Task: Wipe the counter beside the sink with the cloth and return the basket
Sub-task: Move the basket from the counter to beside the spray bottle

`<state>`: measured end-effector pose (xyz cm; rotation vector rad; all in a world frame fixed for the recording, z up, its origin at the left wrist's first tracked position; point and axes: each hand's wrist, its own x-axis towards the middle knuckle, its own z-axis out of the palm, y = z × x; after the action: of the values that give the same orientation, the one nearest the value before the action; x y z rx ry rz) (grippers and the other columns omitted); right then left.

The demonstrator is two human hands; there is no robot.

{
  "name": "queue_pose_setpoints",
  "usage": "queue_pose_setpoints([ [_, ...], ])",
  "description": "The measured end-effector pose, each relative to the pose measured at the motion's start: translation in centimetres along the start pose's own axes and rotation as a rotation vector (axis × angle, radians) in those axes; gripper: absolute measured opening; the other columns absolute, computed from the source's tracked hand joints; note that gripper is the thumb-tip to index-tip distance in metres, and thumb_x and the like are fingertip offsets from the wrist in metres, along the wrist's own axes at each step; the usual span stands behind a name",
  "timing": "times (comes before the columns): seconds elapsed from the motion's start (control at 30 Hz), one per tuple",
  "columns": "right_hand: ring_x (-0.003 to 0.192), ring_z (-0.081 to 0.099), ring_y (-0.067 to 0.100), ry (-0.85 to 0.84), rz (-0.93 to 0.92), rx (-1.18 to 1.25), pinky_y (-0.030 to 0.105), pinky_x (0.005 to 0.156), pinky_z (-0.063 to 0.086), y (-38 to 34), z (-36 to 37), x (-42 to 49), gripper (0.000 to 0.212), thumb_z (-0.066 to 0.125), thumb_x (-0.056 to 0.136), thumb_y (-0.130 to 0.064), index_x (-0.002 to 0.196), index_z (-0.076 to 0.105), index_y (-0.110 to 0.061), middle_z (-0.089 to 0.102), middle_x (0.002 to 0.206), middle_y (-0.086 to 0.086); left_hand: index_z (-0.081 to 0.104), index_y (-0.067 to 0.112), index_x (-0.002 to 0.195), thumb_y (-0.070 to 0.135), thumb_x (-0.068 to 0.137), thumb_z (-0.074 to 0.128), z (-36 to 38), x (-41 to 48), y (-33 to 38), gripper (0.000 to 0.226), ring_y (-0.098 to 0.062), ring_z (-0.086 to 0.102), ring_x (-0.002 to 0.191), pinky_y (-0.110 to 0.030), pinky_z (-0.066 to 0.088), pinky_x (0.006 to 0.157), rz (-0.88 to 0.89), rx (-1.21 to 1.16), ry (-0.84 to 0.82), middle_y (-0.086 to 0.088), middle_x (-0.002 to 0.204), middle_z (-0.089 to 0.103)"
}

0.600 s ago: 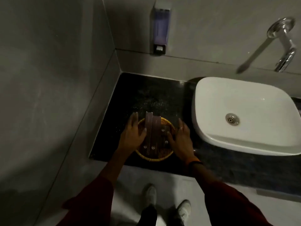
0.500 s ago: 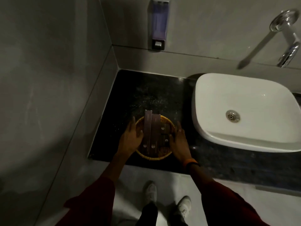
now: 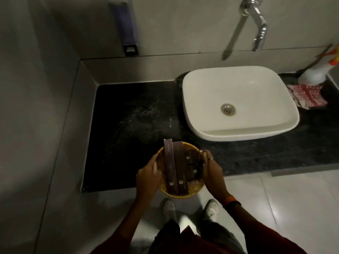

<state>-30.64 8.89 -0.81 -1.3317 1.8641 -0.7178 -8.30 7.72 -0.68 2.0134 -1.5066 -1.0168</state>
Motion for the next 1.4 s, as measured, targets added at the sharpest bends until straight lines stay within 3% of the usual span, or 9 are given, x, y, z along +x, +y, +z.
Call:
queue_pose_setpoints([
  [0.1,0.091,0.062,-0.015,0.050,0.057,0.030,0.002,0.074,0.047,3.4,-4.3,-1.5,0.031,0.035,0.108,-0.019,0.136,0.049,-0.023,0.063,0.098,-0.020,0.056,0.035,0.135,0.014,0.094,0.056,4.1,-2.6,2.1,0.046,-0.009,0.070,0.085,-0.030,0.060,0.079,0.016,-0.036,-0.069,0.010,0.096,0.071],
  [0.27,0.102,0.062,-0.013,0.128,0.154,0.097,0.002,0.082,0.047,9.2,-12.6,-3.1,0.034,0.036,0.106,-0.038,0.138,0.046,-0.035,0.065,0.112,-0.020,0.046,0.036,0.144,0.017,0.098,0.052,11.7,-5.2,7.6,0.050,-0.015,0.073,0.083,-0.039,0.063,0.079,0.105,-0.052,-0.255,0.000,0.095,0.075],
  [0.43,0.128,0.056,0.019,0.256,0.283,0.198,0.041,0.108,0.047,16.0,-22.2,-1.2,0.042,0.040,0.106,-0.039,0.144,0.049,-0.025,0.062,0.136,-0.001,0.046,0.031,0.145,0.016,0.101,0.046,20.9,-6.1,16.2,0.047,-0.015,0.071,0.078,-0.028,0.060,0.074,0.219,-0.017,-0.285,-0.002,0.093,0.073],
  [0.6,0.125,0.060,0.036,0.273,0.238,0.129,0.053,0.107,0.049,20.9,-32.8,3.0,0.039,0.045,0.104,-0.013,0.142,0.049,-0.005,0.064,0.134,0.019,0.046,0.037,0.143,0.011,0.094,0.049,29.9,-5.6,25.4,0.056,-0.018,0.072,0.087,-0.024,0.055,0.078,0.226,-0.045,-0.295,-0.003,0.098,0.073],
  [0.73,0.123,0.061,0.035,0.231,0.184,0.050,0.048,0.105,0.051,23.8,-39.3,7.5,0.034,0.042,0.105,-0.003,0.138,0.050,-0.002,0.063,0.129,0.017,0.039,0.037,0.150,0.003,0.084,0.055,35.3,-4.7,30.9,0.076,-0.017,0.071,0.085,-0.022,0.057,0.083,0.192,-0.085,-0.293,-0.010,0.101,0.074],
  [0.83,0.129,0.057,0.036,0.195,0.164,0.018,0.051,0.112,0.046,26.1,-42.1,11.4,0.037,0.039,0.105,-0.003,0.141,0.047,0.001,0.059,0.137,0.022,0.040,0.039,0.149,0.004,0.085,0.057,38.4,-3.1,33.9,0.076,-0.023,0.072,0.095,-0.036,0.060,0.090,0.165,-0.100,-0.285,-0.010,0.106,0.073],
  [1.07,0.129,0.057,0.033,0.113,0.173,0.043,0.054,0.113,0.043,28.4,-44.6,18.2,0.037,0.041,0.104,-0.006,0.140,0.048,-0.001,0.059,0.137,0.021,0.040,0.036,0.149,0.002,0.089,0.056,42.0,0.8,37.6,0.071,-0.020,0.070,0.104,-0.035,0.060,0.088,0.085,-0.156,-0.258,-0.003,0.118,0.072],
  [1.27,0.131,0.056,0.031,0.055,0.131,0.026,0.048,0.117,0.040,28.6,-44.9,20.4,0.048,0.045,0.098,0.003,0.146,0.044,-0.005,0.058,0.140,0.019,0.033,0.038,0.152,0.009,0.097,0.053,43.0,1.4,38.7,0.065,-0.023,0.060,0.128,-0.046,0.052,0.106,0.093,-0.052,-0.201,0.000,0.144,0.059],
  [1.4,0.118,0.062,0.020,0.055,0.193,0.117,0.034,0.102,0.047,29.2,-45.6,21.2,0.044,0.059,0.098,-0.020,0.141,0.049,-0.017,0.064,0.129,0.007,0.029,0.028,0.155,0.028,0.095,0.060,43.6,-1.5,40.3,0.067,-0.029,0.048,0.139,-0.046,0.049,0.107,0.143,0.156,-0.086,-0.005,0.158,0.040],
])
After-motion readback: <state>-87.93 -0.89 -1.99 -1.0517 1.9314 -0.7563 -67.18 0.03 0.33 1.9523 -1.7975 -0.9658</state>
